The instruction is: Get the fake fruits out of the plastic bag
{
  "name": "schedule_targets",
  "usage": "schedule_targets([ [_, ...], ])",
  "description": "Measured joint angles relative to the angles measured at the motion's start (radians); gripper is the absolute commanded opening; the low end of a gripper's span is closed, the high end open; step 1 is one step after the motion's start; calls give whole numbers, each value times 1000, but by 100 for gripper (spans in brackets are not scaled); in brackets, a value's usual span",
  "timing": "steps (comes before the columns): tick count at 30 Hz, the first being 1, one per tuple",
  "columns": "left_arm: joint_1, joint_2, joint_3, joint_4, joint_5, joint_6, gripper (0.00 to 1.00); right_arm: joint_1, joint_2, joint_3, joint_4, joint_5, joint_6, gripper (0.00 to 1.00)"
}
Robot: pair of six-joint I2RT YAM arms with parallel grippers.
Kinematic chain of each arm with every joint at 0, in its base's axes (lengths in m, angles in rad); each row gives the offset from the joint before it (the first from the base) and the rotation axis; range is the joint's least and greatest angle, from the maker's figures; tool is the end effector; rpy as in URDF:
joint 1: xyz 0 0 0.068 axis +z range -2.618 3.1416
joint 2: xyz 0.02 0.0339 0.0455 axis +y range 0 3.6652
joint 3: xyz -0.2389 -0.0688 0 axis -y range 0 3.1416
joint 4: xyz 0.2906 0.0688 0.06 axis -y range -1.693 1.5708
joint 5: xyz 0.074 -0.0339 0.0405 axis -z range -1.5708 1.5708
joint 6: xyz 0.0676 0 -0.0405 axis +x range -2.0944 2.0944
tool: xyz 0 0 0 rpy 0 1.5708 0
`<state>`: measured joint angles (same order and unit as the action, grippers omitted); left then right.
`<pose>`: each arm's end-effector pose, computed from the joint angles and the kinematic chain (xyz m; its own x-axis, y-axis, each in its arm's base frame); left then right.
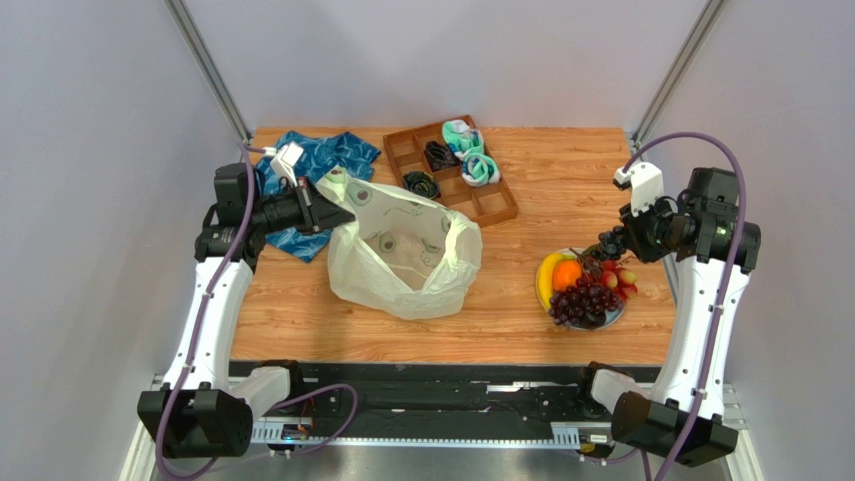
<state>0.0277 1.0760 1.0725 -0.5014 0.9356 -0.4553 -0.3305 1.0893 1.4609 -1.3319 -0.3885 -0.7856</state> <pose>0.2986 -0.0462 0.3275 -0.7367 -0.2814 -0.6148 0.4051 0.5443 -0.7346 0.2321 -0.0526 0.3748 -0.6151 -0.4810 -0.6248 -0.4810 0.8567 -0.1860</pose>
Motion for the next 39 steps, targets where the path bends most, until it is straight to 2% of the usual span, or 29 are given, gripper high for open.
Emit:
schedule_targets([
  [14, 17, -36, -39, 5, 0, 1, 0, 0, 119, -127, 85, 119, -18, 9],
  [25, 23, -43, -40, 4, 1, 1, 0, 0, 160, -130, 209, 126, 13, 11],
  [33, 32, -75, -59, 3, 5, 0, 0, 0, 160, -248, 293, 87, 41, 15],
  [39, 34, -89, -61, 4, 7, 0, 0, 0, 92, -319, 301, 45, 35, 19],
])
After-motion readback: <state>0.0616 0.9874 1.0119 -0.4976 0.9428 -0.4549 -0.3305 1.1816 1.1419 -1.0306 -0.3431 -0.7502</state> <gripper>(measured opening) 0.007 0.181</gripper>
